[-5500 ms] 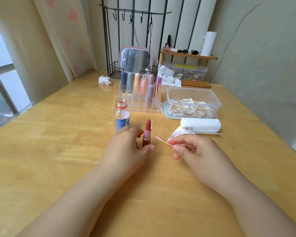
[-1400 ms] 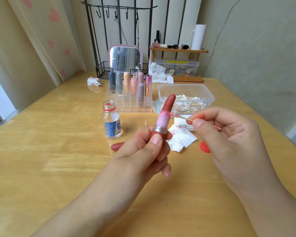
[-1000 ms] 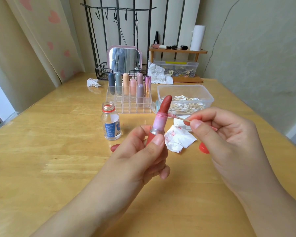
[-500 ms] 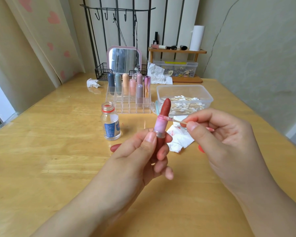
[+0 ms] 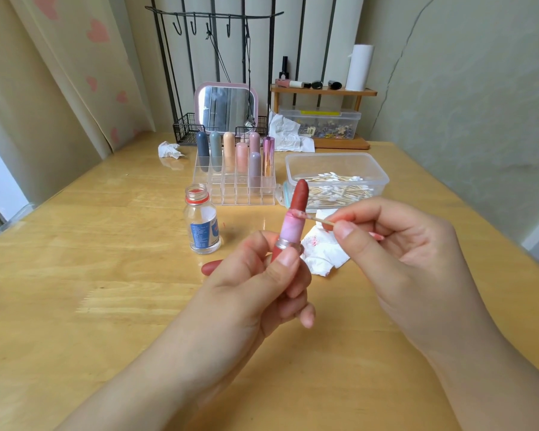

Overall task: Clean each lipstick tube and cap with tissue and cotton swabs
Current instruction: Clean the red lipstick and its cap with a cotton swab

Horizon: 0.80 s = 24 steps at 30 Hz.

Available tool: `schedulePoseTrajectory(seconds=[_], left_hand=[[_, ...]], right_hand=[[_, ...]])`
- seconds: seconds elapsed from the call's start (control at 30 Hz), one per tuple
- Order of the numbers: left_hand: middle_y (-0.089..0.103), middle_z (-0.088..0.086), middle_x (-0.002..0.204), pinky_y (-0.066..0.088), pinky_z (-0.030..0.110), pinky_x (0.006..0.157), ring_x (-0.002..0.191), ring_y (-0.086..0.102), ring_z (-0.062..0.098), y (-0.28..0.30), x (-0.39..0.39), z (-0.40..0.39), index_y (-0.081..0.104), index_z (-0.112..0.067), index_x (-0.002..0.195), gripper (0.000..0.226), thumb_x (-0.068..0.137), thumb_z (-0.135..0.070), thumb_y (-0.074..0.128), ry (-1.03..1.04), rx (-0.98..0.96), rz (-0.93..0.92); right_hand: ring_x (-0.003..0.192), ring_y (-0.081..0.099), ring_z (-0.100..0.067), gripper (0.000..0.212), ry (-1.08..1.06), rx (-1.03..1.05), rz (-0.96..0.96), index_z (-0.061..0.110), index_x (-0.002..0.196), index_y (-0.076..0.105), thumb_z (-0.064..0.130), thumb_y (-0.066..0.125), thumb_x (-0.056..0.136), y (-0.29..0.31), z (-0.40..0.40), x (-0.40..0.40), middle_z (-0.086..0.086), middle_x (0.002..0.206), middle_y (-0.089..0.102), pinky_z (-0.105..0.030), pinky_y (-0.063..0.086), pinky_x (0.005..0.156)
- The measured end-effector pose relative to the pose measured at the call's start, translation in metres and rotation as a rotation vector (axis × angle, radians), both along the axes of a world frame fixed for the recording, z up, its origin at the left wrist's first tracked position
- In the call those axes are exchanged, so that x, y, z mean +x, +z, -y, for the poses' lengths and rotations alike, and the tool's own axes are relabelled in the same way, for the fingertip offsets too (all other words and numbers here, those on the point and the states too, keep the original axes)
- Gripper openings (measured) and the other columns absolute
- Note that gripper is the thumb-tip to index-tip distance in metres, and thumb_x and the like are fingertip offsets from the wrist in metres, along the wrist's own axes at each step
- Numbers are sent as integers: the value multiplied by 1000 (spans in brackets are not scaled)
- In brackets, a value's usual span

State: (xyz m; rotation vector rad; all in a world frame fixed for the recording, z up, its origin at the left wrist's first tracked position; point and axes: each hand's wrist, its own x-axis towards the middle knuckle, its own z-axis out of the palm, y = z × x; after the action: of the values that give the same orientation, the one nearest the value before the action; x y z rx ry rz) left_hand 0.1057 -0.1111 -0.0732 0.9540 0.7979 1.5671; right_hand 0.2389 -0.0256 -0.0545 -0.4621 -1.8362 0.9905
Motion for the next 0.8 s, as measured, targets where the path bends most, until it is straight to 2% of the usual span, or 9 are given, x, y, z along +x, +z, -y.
schedulePoseTrajectory(seconds=[0.1, 0.17, 0.23, 0.37, 0.53, 0.63, 0.7, 0.73, 0.8], left_hand=[[48, 3, 65, 47, 27, 57, 52, 40, 13, 0, 0, -1, 53, -1, 93, 24, 83, -22, 50, -11, 4, 22], [49, 5, 66, 47, 27, 56, 52, 41, 13, -1, 0, -1, 59, -1, 92, 25, 83, -23, 51, -9, 2, 36], [49, 5, 67, 47, 27, 56, 52, 41, 13, -1, 0, -2, 64, -4, 89, 25, 83, -24, 52, -5, 3, 37], [47, 3, 66, 47, 26, 58, 52, 40, 12, -2, 0, -2, 70, -11, 86, 27, 85, -27, 49, -15, 3, 24], [46, 1, 66, 47, 29, 58, 51, 37, 12, -8, -5, -7, 69, -10, 91, 26, 85, -34, 63, -68, 34, 78], [45, 1, 65, 47, 28, 58, 51, 36, 12, -10, -6, -7, 62, -8, 94, 25, 78, -27, 67, -77, 31, 77], [44, 1, 64, 46, 27, 58, 51, 35, 13, -9, -4, -4, 54, -9, 93, 22, 79, -24, 61, -67, 32, 61], [43, 1, 64, 46, 27, 58, 51, 34, 13, -8, -4, -3, 51, -9, 92, 22, 79, -24, 60, -67, 38, 57], [43, 1, 64, 46, 27, 58, 51, 33, 13, -8, -4, -3, 51, -10, 91, 20, 81, -24, 59, -70, 48, 59]], right_hand=[[48, 40, -4, 6, -28, -48, -41, 17, 72, 67, 16, 63, 77, 1, -4, 3, 4, 50, 47, -11, 36, 49], [46, 37, -2, 10, -35, -76, -60, 15, 69, 66, 13, 59, 76, 2, -4, 4, 10, 47, 41, -11, 34, 46], [47, 39, -2, 8, -22, -69, -50, 16, 73, 67, 14, 60, 76, 2, -3, 4, 8, 48, 43, -10, 34, 47], [57, 46, -11, 5, 5, -4, -1, 22, 80, 69, 24, 66, 78, 2, 1, 1, -12, 62, 57, -12, 40, 58], [48, 40, -1, 10, -27, -74, -52, 15, 69, 67, 13, 60, 77, 2, -3, 4, 8, 50, 45, -9, 34, 48], [51, 41, -2, 2, -6, -51, -34, 17, 76, 67, 19, 66, 75, 2, -1, 1, 0, 52, 47, -10, 36, 51], [56, 47, -11, 10, 3, -11, 1, 21, 80, 68, 29, 64, 75, 1, 0, 0, -9, 60, 56, -12, 40, 57], [57, 49, -15, 11, 0, -11, 6, 22, 81, 68, 30, 64, 76, 1, 0, 0, -10, 62, 58, -13, 41, 57], [51, 44, -8, 4, -5, -43, -14, 17, 75, 67, 20, 66, 76, 2, 0, 2, -3, 56, 55, -11, 37, 52]])
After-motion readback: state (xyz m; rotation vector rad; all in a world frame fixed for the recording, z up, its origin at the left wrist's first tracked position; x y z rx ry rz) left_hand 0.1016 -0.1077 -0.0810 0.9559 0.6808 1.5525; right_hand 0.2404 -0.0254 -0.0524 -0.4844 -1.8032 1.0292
